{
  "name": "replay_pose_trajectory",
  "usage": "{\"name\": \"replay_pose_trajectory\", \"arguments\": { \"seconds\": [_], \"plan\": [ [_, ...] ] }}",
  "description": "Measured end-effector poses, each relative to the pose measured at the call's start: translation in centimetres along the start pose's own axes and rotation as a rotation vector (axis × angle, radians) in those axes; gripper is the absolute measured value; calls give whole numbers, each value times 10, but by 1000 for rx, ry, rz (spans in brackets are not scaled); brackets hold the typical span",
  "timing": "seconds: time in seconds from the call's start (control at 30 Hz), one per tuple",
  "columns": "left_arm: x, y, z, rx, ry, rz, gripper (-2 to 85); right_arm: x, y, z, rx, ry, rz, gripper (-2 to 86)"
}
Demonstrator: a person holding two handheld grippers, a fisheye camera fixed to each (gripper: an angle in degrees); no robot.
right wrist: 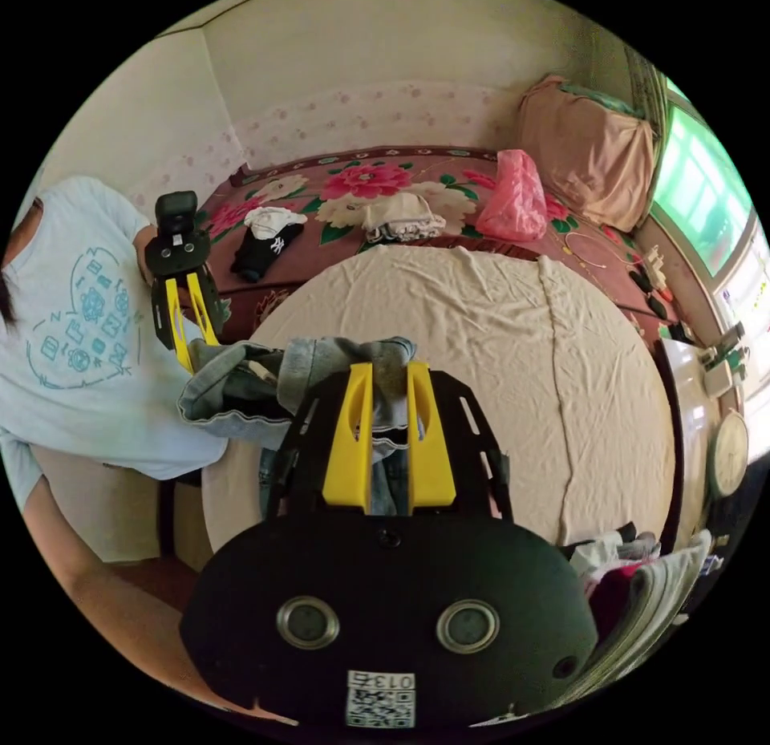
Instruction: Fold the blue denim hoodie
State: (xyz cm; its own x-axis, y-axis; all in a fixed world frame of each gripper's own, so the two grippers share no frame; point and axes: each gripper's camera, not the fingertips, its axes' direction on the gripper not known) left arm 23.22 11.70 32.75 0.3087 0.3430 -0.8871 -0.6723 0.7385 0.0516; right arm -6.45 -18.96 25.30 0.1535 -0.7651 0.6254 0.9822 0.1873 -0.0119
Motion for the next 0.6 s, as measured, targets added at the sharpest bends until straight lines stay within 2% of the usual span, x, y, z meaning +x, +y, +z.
{"name": "replay_pose_trajectory", "arguments": {
  "seconds": [0.27,0.6],
  "plan": [
    [114,-121,124,-162,-11,272,75,-27,172,-67,76,122,245,65],
    [171,-190,317,-402,-143,325,75,-47,360,-40,35,194,758,25]
  ]
}}
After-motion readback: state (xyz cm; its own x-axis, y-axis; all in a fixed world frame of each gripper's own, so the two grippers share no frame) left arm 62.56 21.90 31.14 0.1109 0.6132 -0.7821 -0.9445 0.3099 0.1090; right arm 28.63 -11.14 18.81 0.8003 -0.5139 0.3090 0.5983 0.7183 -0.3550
